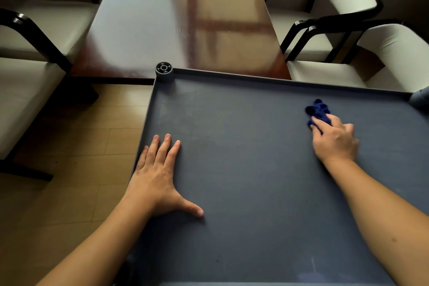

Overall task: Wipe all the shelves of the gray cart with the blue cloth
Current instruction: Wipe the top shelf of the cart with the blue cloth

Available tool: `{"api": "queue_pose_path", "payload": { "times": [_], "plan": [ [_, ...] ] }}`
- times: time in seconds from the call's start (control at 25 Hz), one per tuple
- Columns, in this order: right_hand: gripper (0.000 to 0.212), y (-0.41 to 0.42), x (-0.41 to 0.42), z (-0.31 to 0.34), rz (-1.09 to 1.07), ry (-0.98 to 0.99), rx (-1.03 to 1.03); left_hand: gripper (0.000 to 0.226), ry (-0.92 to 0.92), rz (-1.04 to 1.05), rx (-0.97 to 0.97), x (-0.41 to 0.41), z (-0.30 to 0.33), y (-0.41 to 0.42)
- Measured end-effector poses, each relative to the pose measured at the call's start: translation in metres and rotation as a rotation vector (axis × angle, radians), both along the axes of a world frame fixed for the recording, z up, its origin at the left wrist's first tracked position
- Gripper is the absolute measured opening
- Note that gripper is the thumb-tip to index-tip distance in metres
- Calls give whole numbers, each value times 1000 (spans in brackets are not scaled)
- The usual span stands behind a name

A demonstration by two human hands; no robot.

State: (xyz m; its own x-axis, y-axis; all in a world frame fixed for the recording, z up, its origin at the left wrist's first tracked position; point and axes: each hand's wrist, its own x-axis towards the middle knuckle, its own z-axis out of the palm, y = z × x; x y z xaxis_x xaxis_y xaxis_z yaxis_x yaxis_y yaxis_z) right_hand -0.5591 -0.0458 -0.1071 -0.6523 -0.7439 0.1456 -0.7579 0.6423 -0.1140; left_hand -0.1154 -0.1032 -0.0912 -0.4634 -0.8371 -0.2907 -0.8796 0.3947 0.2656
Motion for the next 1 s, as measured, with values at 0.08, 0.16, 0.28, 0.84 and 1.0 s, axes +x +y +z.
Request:
{"api": "queue_pose_path", "payload": {
  "times": [0.08,0.16,0.28,0.84,1.0],
  "plan": [
    [33,7,-6,2,-52,-13,17,182,0,0,-2,-1,0,-1],
    [33,3,2,9,-62,-71,-37,182,-13,-6,5,-1,1,-1],
    [33,-3,30,27,-19,-216,-223,181,-29,-16,40,-1,6,0],
    [65,104,319,53,630,-437,-49,180,-187,-238,54,69,30,107],
    [56,91,336,44,658,-202,242,173,-229,-141,6,65,18,117]
  ]
}}
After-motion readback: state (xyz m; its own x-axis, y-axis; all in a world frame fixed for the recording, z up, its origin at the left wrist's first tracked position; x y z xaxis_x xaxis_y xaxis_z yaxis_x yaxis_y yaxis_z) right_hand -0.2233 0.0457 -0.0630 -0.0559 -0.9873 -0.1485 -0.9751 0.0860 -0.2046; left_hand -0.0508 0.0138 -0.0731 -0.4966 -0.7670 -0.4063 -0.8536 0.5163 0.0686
